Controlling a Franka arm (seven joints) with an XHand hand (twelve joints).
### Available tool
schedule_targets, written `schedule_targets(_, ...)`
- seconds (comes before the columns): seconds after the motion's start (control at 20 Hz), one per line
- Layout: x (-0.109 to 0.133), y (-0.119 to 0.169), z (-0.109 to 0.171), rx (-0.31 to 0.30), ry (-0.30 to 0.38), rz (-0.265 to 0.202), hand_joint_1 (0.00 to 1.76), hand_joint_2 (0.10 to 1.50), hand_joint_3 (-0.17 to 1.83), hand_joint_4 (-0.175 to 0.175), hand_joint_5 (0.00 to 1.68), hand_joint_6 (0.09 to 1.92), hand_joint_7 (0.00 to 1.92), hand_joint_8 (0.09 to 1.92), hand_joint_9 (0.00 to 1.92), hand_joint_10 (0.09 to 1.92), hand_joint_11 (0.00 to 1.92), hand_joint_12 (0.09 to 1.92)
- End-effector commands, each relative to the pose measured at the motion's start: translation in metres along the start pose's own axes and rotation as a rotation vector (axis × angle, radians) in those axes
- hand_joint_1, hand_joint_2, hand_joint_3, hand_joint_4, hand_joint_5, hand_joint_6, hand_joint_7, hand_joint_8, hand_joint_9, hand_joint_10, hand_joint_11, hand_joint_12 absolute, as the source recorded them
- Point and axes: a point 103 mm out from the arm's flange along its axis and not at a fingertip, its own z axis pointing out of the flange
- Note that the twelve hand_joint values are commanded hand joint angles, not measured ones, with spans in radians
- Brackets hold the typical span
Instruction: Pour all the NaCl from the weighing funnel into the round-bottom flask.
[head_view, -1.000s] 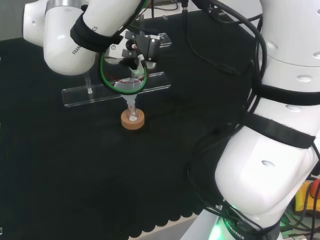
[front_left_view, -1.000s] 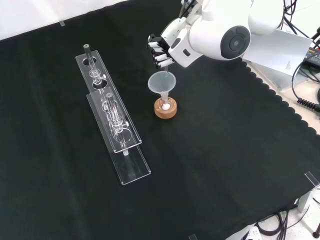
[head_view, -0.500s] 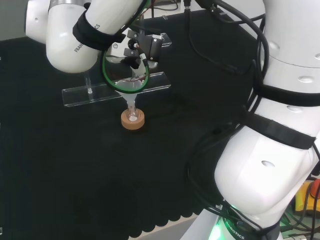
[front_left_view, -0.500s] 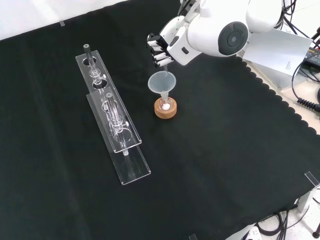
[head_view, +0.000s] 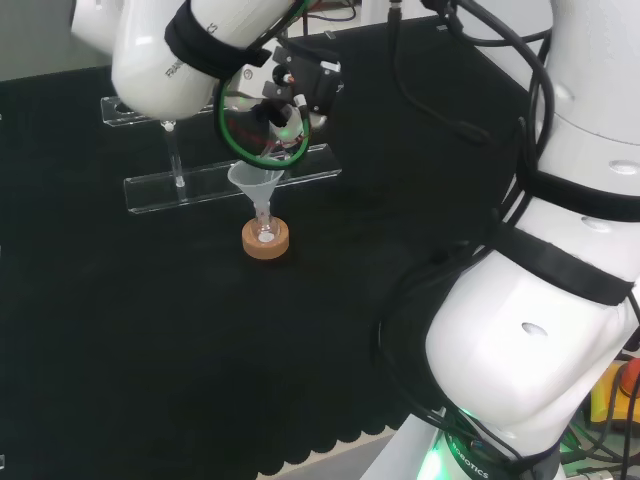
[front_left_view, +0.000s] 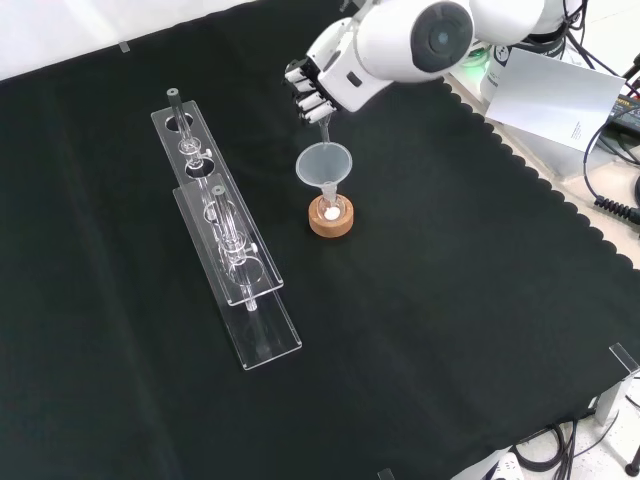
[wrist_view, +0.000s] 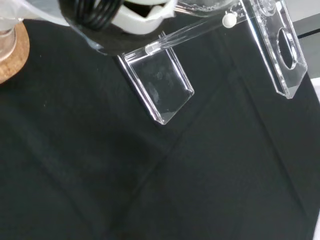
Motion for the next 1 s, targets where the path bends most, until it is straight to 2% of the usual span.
schedule_targets(0.05, -0.014, -0.004, 0.021, -0.027, 0.224, 0.005, 1.28, 0.96, 0.19, -0.175, 1.10, 0.83, 1.14, 0.81, 1.38, 0.34, 1.29, 0.68)
schedule_targets(0.1, -0.017, -0.004, 0.025, -0.029, 0.265, 0.008, 1.28, 0.96, 0.19, -0.175, 1.10, 0.83, 1.14, 0.81, 1.38, 0.34, 1.29, 0.68)
schedule_targets(0.4, -0.032, -0.006, 0.049, -0.042, 0.401, 0.029, 1.28, 0.96, 0.19, -0.175, 1.10, 0.83, 1.14, 0.81, 1.38, 0.34, 1.28, 0.68)
schedule_targets(0.6, -0.044, -0.007, 0.071, -0.052, 0.558, 0.058, 1.28, 0.96, 0.19, -0.175, 1.10, 0.83, 1.14, 0.81, 1.38, 0.34, 1.28, 0.68)
schedule_targets(1.0, -0.055, -0.009, 0.094, -0.071, 0.651, 0.090, 1.28, 0.96, 0.18, -0.175, 1.10, 0.82, 1.14, 0.81, 1.38, 0.33, 1.28, 0.68)
